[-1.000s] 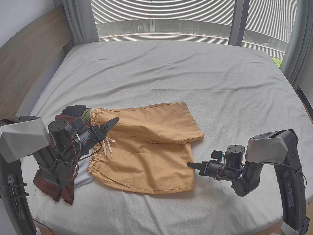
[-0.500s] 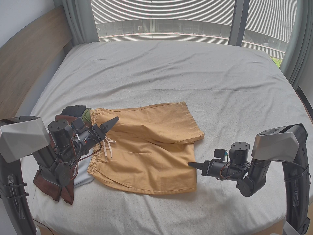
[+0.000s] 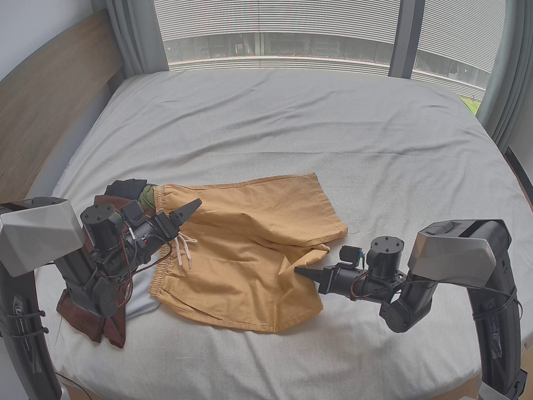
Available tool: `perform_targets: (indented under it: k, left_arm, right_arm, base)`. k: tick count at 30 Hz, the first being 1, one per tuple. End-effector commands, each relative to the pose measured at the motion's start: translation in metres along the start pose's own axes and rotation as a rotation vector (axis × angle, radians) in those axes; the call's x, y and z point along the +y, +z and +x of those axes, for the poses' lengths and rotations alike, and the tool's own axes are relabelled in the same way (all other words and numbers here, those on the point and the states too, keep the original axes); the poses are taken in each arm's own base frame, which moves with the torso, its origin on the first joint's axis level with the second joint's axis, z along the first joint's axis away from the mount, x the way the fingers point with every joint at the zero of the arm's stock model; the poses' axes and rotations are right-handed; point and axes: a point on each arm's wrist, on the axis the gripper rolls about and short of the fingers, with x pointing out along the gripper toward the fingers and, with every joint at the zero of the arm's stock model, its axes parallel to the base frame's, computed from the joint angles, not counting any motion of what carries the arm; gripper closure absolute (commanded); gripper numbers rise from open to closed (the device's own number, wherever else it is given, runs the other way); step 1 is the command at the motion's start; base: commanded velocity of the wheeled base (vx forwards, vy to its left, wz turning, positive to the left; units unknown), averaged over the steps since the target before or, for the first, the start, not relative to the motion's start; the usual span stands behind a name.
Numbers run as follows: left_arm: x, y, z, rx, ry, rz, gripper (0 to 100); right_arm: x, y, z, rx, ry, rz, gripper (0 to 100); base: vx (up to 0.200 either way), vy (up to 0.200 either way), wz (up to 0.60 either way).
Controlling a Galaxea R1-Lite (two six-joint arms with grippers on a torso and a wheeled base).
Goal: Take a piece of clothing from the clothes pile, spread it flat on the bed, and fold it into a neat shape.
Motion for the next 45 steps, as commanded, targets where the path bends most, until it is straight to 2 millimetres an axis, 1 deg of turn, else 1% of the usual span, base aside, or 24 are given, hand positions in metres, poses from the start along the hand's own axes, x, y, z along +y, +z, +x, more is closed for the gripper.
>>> perform_targets:
  k: [1, 7, 11, 13, 19, 20, 22, 25, 30, 33, 35, 36, 37, 41, 45]
  left_arm:
    - [0.0, 0.0, 0.0, 0.0, 0.001, -0.001, 0]
    - [0.0, 0.0, 0.0, 0.0, 0.001, -0.003, 0]
    - [0.001, 0.0, 0.0, 0.001, -0.001, -0.003, 0]
    - [0.001, 0.0, 0.0, 0.001, -0.001, -0.003, 0]
    - [0.0, 0.0, 0.0, 0.0, -0.002, -0.004, 0]
    - [0.0, 0.0, 0.0, 0.0, -0.002, -0.004, 0]
    - [0.001, 0.0, 0.001, 0.001, -0.003, -0.006, 0]
    - [0.001, 0.0, 0.001, 0.0, -0.002, -0.006, 0]
    - [0.001, 0.0, 0.001, 0.0, -0.002, -0.006, 0]
    - [0.001, 0.0, 0.001, 0.0, -0.002, -0.006, 0]
    - [0.001, 0.001, 0.001, -0.001, -0.002, -0.005, 0]
    - [0.001, 0.001, 0.001, -0.001, -0.002, -0.005, 0]
    - [0.001, 0.001, 0.001, -0.002, -0.003, -0.004, 0]
    - [0.001, 0.001, 0.001, -0.002, -0.003, -0.004, 0]
    - [0.0, 0.001, 0.001, -0.004, -0.004, -0.004, 0]
  right_arm:
    - [-0.009, -0.008, 0.015, 0.013, 0.005, 0.002, 100]
    - [-0.012, -0.013, 0.031, 0.015, 0.028, -0.01, 100]
    - [-0.013, -0.022, 0.041, 0.031, 0.039, -0.01, 100]
    - [-0.011, -0.025, 0.043, 0.038, 0.047, -0.012, 100]
    - [-0.003, -0.024, 0.045, 0.038, 0.068, -0.013, 100]
    - [0.0, -0.025, 0.046, 0.043, 0.078, -0.011, 0]
    - [0.003, -0.028, 0.047, 0.049, 0.085, -0.002, 0]
    - [0.01, -0.025, 0.043, 0.041, 0.094, 0.006, 0]
    - [0.024, -0.008, 0.023, 0.02, 0.088, 0.01, 0]
    - [0.022, 0.0, 0.008, 0.014, 0.055, 0.022, 0]
    - [0.017, 0.0, 0.0, 0.017, 0.03, 0.032, 0]
    - [0.017, 0.0, 0.0, 0.017, 0.03, 0.032, 0]
    - [0.01, -0.005, -0.009, 0.033, -0.003, 0.04, 0]
    - [0.0, -0.018, -0.022, 0.075, -0.052, 0.018, 0]
    - [-0.006, -0.031, -0.025, 0.106, -0.071, 0.027, 0]
  base:
    - [0.0, 0.0, 0.0]
    - [0.0, 0.0, 0.0]
    - [0.0, 0.0, 0.0]
    - [0.0, 0.0, 0.0]
    - [0.0, 0.0, 0.0]
    - [0.0, 0.0, 0.0]
    - [0.0, 0.0, 0.0]
    - [0.0, 0.0, 0.0]
    - [0.0, 0.0, 0.0]
    - [0.0, 0.0, 0.0]
    - [0.0, 0.0, 0.0]
    - [0.0, 0.0, 0.0]
    - [0.0, 0.0, 0.0]
    - [0.0, 0.0, 0.0]
    - [0.0, 0.0, 0.0]
